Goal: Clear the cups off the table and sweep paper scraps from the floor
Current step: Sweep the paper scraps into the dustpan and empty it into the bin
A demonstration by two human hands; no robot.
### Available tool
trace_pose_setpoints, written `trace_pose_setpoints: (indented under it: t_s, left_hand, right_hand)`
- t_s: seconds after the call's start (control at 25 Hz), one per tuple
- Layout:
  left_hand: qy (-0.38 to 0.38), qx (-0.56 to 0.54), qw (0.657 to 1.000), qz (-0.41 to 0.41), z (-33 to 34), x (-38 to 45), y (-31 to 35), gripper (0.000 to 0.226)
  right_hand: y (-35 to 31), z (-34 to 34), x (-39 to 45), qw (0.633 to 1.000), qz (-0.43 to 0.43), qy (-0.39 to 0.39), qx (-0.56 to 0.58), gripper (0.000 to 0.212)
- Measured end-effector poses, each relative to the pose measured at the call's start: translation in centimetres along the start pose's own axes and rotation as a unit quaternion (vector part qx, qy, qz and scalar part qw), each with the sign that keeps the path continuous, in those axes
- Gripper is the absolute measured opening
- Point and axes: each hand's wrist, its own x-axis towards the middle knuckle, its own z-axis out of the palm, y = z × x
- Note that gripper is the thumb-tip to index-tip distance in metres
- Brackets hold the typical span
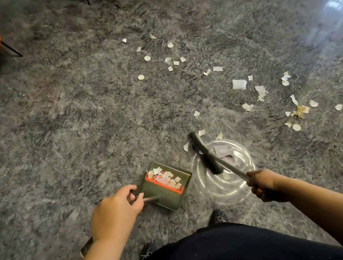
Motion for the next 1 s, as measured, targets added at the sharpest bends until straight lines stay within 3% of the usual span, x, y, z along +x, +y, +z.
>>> trace_pose_setpoints:
  t_s: [0.2, 0.4, 1.0]
  left_hand:
    - [0.017, -0.013, 1.0, -0.023, -0.1, -0.1, 2.1, 0.021]
    - [0.012, -0.017, 0.998, -0.057, -1.2, -1.2, 0.9, 0.023]
    - [0.054, -0.013, 0.975, -0.215, -4.8, -12.4, -15.0, 0.022]
  right_hand:
    - [-2.4, -3.2, -0.4, 0.998, -0.009, -0.005, 0.057, 0.046]
    - [-2.1, -0.6, -2.5, 0.994, -0.016, -0.055, 0.095, 0.045]
    - [4.0, 14.0, -3.6, 0.972, 0.082, -0.185, 0.117, 0.031]
